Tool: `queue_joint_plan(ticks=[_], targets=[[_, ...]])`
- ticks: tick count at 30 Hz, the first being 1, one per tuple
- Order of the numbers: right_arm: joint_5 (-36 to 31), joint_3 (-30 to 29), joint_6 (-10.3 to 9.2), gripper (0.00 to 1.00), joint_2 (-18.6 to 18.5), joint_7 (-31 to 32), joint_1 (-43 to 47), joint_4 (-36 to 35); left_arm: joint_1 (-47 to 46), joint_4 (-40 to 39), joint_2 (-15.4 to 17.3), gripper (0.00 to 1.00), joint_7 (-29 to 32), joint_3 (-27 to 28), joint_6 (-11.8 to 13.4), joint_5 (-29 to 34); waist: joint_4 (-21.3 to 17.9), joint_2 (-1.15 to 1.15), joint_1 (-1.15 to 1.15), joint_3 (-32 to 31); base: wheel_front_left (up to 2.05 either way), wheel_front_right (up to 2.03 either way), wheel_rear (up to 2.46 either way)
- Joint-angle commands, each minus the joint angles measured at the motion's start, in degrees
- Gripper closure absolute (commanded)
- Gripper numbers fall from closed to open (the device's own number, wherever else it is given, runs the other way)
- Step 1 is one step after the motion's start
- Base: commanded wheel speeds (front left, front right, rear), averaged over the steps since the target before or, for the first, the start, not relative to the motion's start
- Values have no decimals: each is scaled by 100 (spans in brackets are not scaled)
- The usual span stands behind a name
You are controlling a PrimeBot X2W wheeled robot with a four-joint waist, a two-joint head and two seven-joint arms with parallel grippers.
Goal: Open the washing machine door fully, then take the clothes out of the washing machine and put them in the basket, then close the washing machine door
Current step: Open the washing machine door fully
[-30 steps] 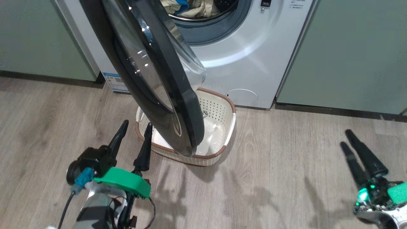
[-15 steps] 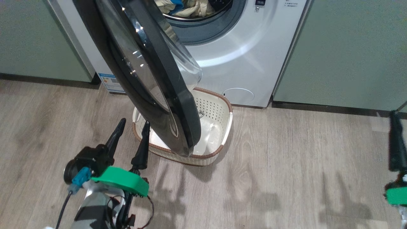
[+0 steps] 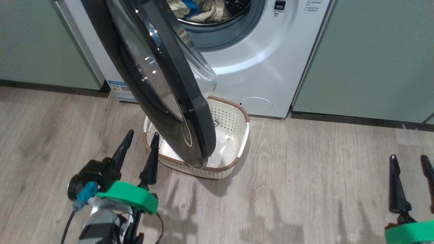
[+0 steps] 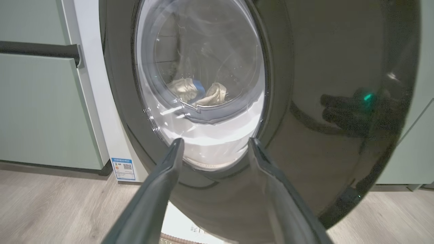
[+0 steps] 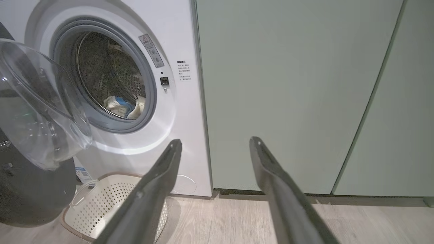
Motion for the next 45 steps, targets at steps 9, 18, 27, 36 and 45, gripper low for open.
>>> queue_joint_plan(ticks=[9, 18, 27, 36, 45], targets=[[-216, -164, 25, 0, 199, -54, 106, -193, 19, -173, 80, 0, -31, 221, 42, 16, 8, 0, 0, -64, 0, 0, 0], [-292, -225, 25, 0, 298, -54, 181, -180, 23, -148, 80, 0, -31, 256, 27, 26, -25, 0, 0, -105, 0, 0, 0], [-317, -200, 25, 0, 313, -54, 198, -195, 24, -132, 80, 0, -31, 252, 47, 7, -65, 0, 0, -127, 0, 0, 0], [-317, -201, 25, 0, 317, -54, 180, -205, 6, -123, 80, 100, -31, 261, 49, -28, -85, 0, 0, -105, 0, 0, 0], [-304, -247, 25, 0, 353, -54, 174, -158, -209, -280, 133, 100, -31, 273, -39, 81, -64, 0, 0, -106, 0, 0, 0]])
